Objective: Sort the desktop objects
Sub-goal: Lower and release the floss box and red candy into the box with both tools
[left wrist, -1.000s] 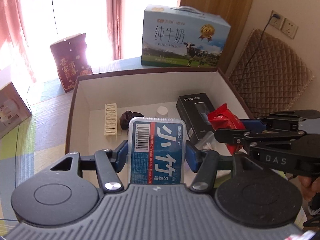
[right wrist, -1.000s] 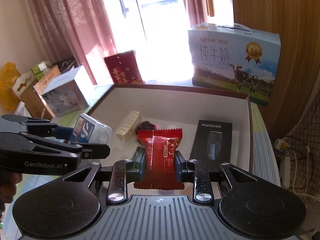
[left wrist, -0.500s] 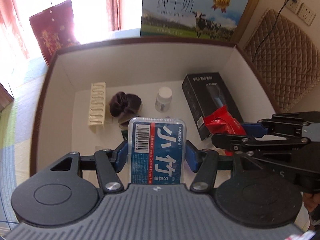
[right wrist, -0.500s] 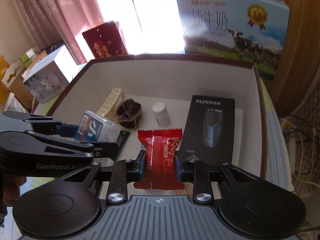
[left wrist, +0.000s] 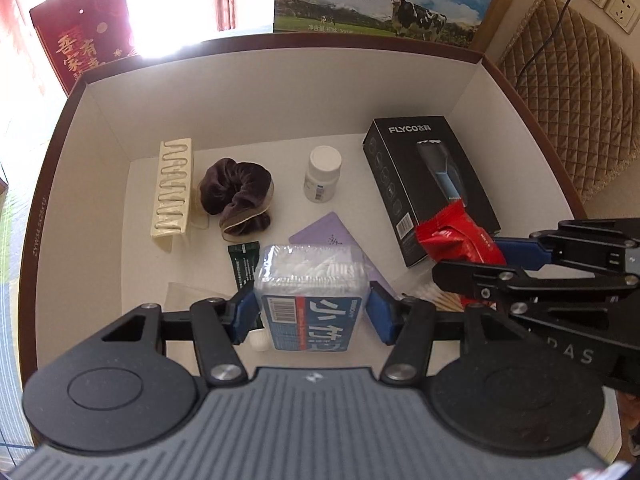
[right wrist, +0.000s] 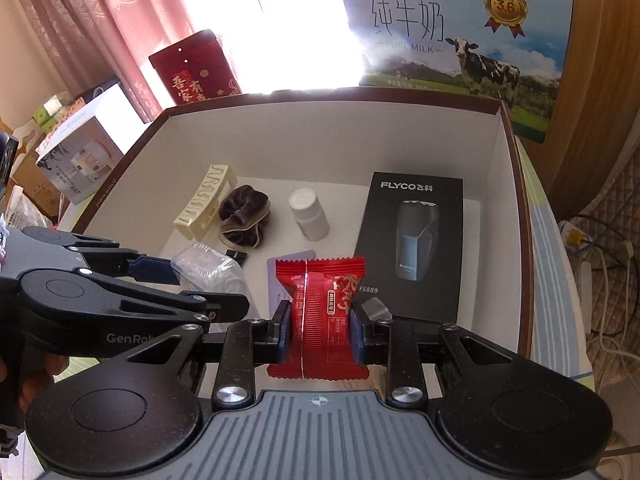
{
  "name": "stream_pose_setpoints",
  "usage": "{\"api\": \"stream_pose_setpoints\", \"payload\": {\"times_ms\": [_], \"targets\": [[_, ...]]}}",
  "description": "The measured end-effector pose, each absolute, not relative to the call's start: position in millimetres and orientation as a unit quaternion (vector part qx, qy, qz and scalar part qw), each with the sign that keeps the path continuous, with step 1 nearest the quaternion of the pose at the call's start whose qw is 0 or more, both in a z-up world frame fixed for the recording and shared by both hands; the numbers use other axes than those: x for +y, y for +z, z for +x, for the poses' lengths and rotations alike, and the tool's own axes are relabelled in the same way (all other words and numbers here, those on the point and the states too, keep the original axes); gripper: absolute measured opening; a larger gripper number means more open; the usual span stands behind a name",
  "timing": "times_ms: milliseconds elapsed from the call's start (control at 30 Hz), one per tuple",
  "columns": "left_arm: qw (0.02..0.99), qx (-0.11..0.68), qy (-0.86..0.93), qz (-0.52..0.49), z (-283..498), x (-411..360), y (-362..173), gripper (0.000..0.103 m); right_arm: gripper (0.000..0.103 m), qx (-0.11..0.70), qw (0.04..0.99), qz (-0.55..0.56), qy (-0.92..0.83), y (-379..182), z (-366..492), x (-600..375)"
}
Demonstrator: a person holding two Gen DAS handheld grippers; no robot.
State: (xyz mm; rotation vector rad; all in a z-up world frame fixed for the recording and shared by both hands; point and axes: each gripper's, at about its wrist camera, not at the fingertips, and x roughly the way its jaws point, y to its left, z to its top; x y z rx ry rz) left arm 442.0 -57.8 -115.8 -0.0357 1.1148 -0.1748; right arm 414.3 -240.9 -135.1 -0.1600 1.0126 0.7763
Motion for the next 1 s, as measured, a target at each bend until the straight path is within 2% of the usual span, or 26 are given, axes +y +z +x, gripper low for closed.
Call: {"api": "stream_pose_setpoints", "payload": {"times_ms": [167,433,933,1000], "targets": [[0.849,0.522,-0.081,-0.026,441,-53,-111,0.055,0.026,0.474,0.798,-0.076,0.364,-136,412,-239],[0.861,0.504,-0.063,-0.008,436,-44,-99,0.070,0.026,0.479,0.790,-0.081,0.373,-141,404,-233],[0.878,0.477,-0.033,-0.004,408,-21,-78,0.079,0.027,0.476,0.785,-0.059,0.391,-137,394,-223],[0.881,0.473,-0.028,-0.002,404,-19,-75,0.081,0.030,0.470,0.788,-0.057,0.394,-135,391,-222]]}}
